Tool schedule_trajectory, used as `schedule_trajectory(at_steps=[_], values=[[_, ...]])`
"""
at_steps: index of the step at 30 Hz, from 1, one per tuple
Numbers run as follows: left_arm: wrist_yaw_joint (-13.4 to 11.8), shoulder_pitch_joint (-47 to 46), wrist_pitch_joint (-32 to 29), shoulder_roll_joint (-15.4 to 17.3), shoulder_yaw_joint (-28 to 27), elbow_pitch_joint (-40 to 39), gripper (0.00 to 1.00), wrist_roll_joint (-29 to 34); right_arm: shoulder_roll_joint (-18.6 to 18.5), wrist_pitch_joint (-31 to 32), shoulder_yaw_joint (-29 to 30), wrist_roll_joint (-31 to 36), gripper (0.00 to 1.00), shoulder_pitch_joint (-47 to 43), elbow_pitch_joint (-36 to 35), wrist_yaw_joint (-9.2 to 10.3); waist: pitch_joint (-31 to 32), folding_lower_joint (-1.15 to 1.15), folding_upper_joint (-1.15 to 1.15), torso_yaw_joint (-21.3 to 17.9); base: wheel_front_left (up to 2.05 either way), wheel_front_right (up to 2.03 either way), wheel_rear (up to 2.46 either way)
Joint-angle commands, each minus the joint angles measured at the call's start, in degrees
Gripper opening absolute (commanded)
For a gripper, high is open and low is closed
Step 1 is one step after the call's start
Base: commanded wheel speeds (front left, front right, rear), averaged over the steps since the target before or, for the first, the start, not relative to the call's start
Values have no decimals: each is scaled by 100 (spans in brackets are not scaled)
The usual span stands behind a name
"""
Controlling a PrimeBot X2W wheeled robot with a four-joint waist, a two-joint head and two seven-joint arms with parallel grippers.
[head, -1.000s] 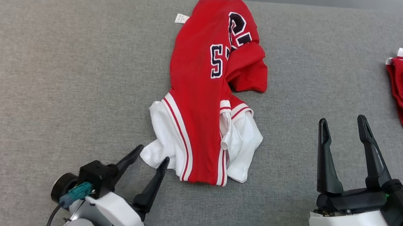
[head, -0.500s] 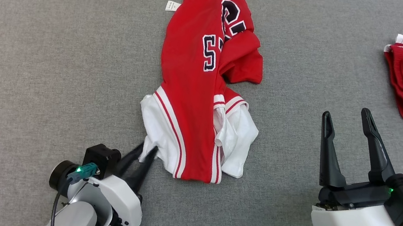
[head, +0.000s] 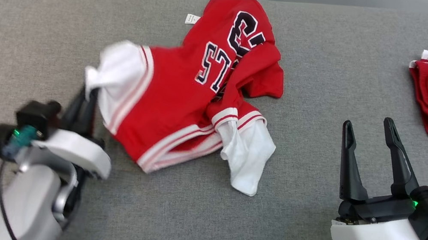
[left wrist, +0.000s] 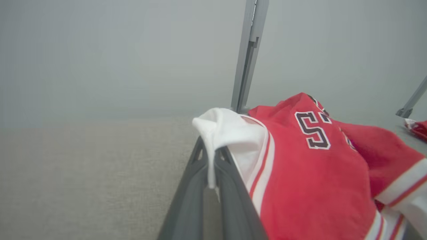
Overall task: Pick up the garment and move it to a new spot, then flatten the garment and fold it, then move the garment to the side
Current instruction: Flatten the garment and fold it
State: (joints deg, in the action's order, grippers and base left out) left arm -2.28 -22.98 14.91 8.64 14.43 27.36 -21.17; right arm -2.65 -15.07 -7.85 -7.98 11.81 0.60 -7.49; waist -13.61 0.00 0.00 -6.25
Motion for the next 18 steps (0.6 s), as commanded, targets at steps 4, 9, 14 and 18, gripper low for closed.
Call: schedule_trajectory(at_steps=[4, 9, 14, 18], values=[[-135, -329, 26, 207, -314, -315, 0, 102, -36, 2, -40, -56, 100, 19, 21, -2, 24, 0, 0, -1, 0, 0, 0], [-133, -939, 25, 493, -522, -226, 0, 168, -35, 2, -129, -84, 100, 62, 36, -2, 5, 0, 0, -110, 0, 0, 0], [-17, -1872, -245, 854, -589, 195, 0, 213, -35, 2, -211, -138, 100, 158, 12, -2, -109, 0, 0, -325, 0, 0, 0], [180, -2622, -644, 1134, -450, 731, 0, 343, -36, 2, -288, -224, 100, 233, 0, -2, -258, 0, 0, -558, 0, 0, 0]])
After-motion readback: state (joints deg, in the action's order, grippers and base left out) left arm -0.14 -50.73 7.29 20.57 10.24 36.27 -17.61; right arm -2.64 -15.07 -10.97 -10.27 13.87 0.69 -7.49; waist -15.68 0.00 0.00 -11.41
